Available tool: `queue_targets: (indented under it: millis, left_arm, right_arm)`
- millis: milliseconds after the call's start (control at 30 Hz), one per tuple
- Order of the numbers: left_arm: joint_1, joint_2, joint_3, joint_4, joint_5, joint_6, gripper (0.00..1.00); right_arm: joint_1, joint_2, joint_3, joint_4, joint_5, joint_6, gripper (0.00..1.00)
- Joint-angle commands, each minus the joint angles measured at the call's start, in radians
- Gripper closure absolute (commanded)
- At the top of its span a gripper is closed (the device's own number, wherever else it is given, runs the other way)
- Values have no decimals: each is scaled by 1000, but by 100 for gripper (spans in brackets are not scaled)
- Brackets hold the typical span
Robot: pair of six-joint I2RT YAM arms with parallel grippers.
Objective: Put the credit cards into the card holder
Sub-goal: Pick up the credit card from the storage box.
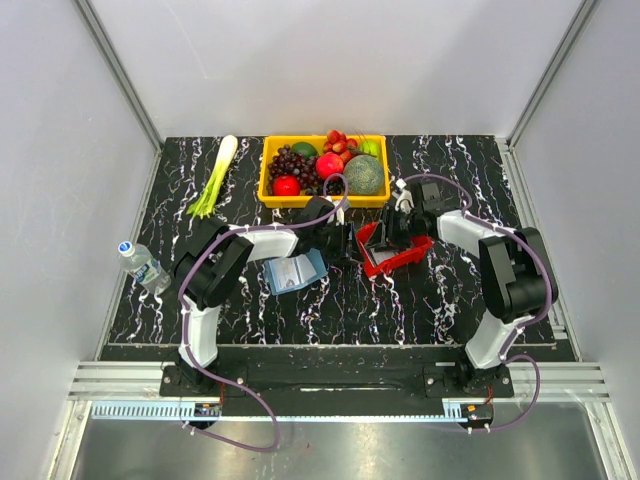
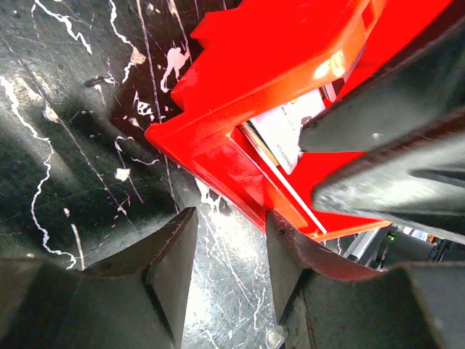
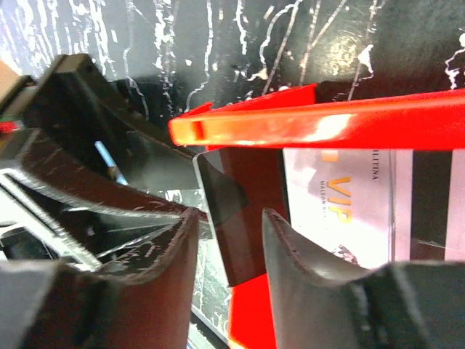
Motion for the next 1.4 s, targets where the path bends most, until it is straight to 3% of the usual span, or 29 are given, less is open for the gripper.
queue_targets:
  millis: [0, 600, 700, 867, 1367]
  left_arm:
    - [-3, -3, 18, 44, 3, -3, 54]
    - [-5, -51, -32, 63, -58, -21, 54]
    - [-5, -55, -32, 61, -60, -21, 54]
    - [-5, -52, -34, 61, -57, -23, 54]
    - [-5, -43, -25, 63, -49, -23, 54]
  right_arm:
    - [10, -110, -2, 21, -5, 20, 51]
    - [74, -1, 47, -20, 95, -15, 48]
    - [77, 13, 52, -20, 115, -10, 54]
    - [77, 4, 46, -19, 118, -7, 79]
    - [77, -22, 28, 17, -26, 20, 78]
